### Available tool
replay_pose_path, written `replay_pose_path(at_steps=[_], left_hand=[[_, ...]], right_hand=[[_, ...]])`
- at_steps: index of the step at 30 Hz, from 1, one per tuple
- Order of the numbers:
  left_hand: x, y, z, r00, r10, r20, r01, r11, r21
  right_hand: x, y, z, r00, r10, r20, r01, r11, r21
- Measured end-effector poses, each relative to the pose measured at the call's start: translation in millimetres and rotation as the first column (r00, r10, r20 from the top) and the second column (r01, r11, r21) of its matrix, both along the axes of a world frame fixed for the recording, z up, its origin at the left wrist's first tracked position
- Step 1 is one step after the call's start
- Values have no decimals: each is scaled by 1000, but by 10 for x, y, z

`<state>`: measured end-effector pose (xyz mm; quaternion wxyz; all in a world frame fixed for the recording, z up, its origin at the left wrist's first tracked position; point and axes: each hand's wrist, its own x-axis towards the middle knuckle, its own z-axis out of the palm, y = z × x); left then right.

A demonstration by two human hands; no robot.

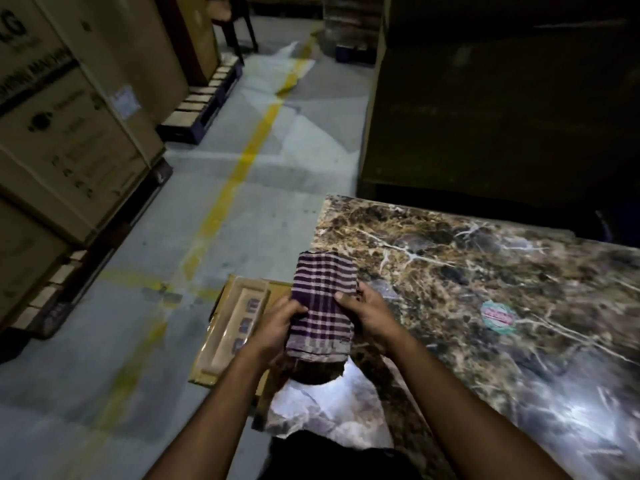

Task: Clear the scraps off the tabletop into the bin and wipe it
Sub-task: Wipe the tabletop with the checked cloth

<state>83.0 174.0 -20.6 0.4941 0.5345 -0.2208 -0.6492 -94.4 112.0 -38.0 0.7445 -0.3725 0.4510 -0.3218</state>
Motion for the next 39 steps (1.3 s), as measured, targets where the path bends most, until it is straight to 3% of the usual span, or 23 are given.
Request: replay_pose_path(at_steps=[3, 7, 11, 18, 20, 24, 28, 32, 34, 35, 39], left_hand=[[-245, -24, -23, 999, -16, 33, 18, 998, -62], [-385, -33, -141, 975, -18, 220, 26, 999, -30], [-430, -86, -232, 955, 31, 296, -25, 999, -24], [-147, -474, -218, 939, 41, 342, 6, 991, -137], [-16, -625, -216, 922, -12, 388, 102, 972, -213], [84, -964, -280, 860, -218, 461, 332, 926, -181], [109, -1484, -396, 877, -228, 423, 336, 920, -201], [-29, -1908, -503, 864, -155, 478, 298, 924, -239], [-83, -2162, -537, 798, -128, 589, 312, 924, -221], [-102, -2291, -593, 723, -137, 677, 339, 924, -175], [-93, -2429, -877, 402, -220, 889, 380, 923, 56]], right_hand=[[-369, 28, -42, 985, 3, -175, -26, 991, -130], [-645, 90, -70, 941, 17, -339, -108, 962, -252], [-602, 93, -75, 902, -117, -416, -5, 960, -281], [-235, -164, -89, 886, -223, -406, 107, 952, -288], [-150, -241, -131, 898, -253, -359, 170, 954, -247], [-141, -422, -230, 880, -275, -388, 200, 954, -223], [-244, -849, -218, 878, -279, -389, 201, 952, -230], [-368, -1375, -233, 835, -281, -473, 136, 939, -316], [-400, -1675, -329, 798, -282, -533, 117, 939, -322], [-411, -1804, -397, 762, -262, -592, 88, 948, -307], [-418, -1962, -616, 433, -264, -862, -71, 943, -325]])
